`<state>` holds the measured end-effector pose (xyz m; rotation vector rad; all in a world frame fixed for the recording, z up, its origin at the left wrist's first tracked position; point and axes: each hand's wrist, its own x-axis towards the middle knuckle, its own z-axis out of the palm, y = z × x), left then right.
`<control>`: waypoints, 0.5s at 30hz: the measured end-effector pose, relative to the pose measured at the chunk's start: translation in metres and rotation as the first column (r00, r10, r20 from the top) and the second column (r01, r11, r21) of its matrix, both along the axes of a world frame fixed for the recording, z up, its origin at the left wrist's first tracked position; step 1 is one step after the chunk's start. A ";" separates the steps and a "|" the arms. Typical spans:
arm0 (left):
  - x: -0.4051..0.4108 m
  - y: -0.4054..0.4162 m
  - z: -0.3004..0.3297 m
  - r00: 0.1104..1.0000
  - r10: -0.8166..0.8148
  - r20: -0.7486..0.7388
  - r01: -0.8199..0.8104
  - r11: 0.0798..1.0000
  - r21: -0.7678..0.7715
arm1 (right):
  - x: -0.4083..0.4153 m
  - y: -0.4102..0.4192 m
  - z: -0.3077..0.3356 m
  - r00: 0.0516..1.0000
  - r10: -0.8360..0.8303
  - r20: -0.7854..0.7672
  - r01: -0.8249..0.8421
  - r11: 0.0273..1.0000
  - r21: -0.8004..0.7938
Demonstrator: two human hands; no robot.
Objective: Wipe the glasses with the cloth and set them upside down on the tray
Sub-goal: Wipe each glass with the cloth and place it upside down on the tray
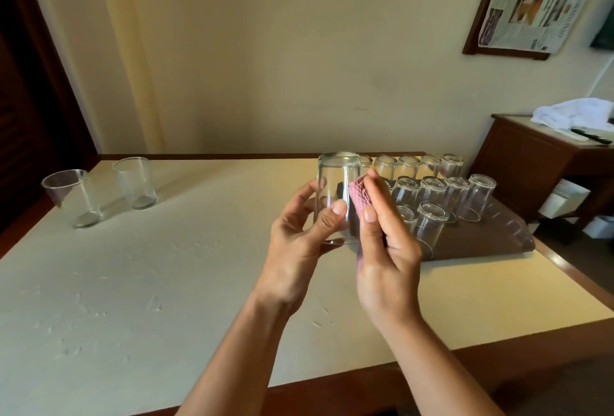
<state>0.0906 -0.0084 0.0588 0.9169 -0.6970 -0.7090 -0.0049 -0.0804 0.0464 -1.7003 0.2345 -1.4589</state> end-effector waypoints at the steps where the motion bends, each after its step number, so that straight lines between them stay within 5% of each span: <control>1: 0.001 0.000 -0.002 0.999 -0.045 0.017 0.044 0.999 0.019 | -0.001 -0.004 0.003 1.000 0.001 -0.012 -0.001 1.000 0.004; 3: 0.002 0.002 -0.002 0.993 -0.092 0.071 0.090 0.995 0.038 | -0.002 -0.012 0.013 0.998 -0.001 -0.061 0.002 1.000 0.006; 9: 0.013 -0.006 -0.017 0.952 0.053 0.301 -0.104 0.983 0.154 | 0.006 -0.026 0.035 0.926 0.025 -0.376 -0.045 0.998 -0.044; 15: 0.031 -0.002 -0.060 0.810 0.145 0.569 -0.290 0.941 0.173 | -0.004 -0.019 0.016 0.782 -0.138 -0.608 -0.100 0.935 -0.341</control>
